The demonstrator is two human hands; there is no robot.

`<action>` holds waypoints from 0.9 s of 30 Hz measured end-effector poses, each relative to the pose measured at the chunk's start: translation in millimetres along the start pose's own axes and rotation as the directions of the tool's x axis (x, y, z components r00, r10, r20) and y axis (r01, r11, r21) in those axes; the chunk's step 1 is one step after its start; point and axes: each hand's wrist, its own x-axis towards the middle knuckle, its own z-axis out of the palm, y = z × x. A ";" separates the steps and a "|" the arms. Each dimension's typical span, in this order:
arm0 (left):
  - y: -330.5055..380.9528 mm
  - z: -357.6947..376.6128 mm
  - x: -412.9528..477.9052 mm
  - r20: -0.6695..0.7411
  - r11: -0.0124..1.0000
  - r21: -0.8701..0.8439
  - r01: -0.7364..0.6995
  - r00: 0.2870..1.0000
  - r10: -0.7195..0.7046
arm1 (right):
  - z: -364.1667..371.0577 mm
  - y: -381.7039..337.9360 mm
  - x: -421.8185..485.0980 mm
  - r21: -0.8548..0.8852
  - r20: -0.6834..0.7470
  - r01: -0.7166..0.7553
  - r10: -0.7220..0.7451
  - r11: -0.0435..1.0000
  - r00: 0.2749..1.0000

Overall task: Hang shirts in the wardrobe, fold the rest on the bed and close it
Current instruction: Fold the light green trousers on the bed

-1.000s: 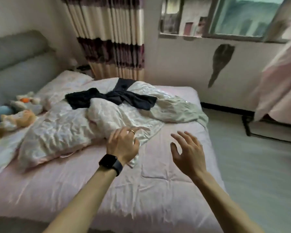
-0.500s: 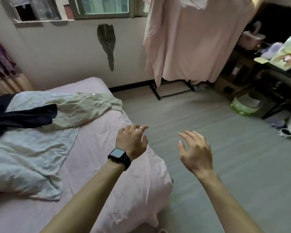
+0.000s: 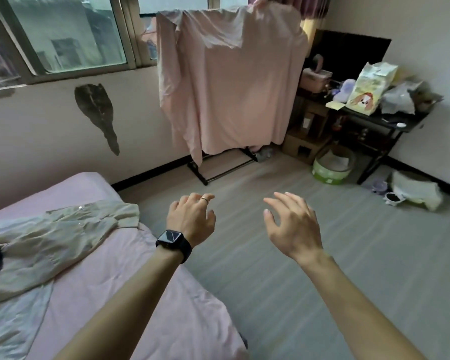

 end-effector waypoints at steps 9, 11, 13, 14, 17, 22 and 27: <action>6.3 19.0 133.6 -0.064 0.994 -0.007 0.108 0.992 -0.108 | 24.6 46.4 155.0 0.011 0.023 0.127 -0.127 0.992 0.992; 3.3 31.5 159.1 -0.082 0.988 0.010 0.157 0.984 -0.155 | 42.5 58.4 193.5 0.026 0.050 0.174 -0.175 0.984 0.983; -5.8 43.5 187.2 -0.113 0.969 0.004 0.246 0.963 -0.244 | 65.8 67.4 235.2 0.049 0.091 0.244 -0.247 0.969 0.965; -10.5 46.3 193.9 -0.120 0.959 -0.008 0.285 0.951 -0.284 | 73.9 69.7 247.0 0.057 0.103 0.267 -0.272 0.962 0.957; -29.2 60.9 220.0 -0.133 0.892 -0.029 0.450 0.883 -0.450 | 106.6 68.5 306.4 0.125 0.156 0.364 -0.381 0.923 0.911; -64.8 68.1 212.5 -0.106 0.748 -0.032 0.663 0.742 -0.662 | 159.2 33.6 359.5 0.241 0.237 0.504 -0.554 0.830 0.798; -116.0 58.5 177.0 -0.130 0.537 -0.008 0.844 0.531 -0.837 | 216.4 -59.3 389.4 0.385 0.236 0.665 -0.765 0.640 0.599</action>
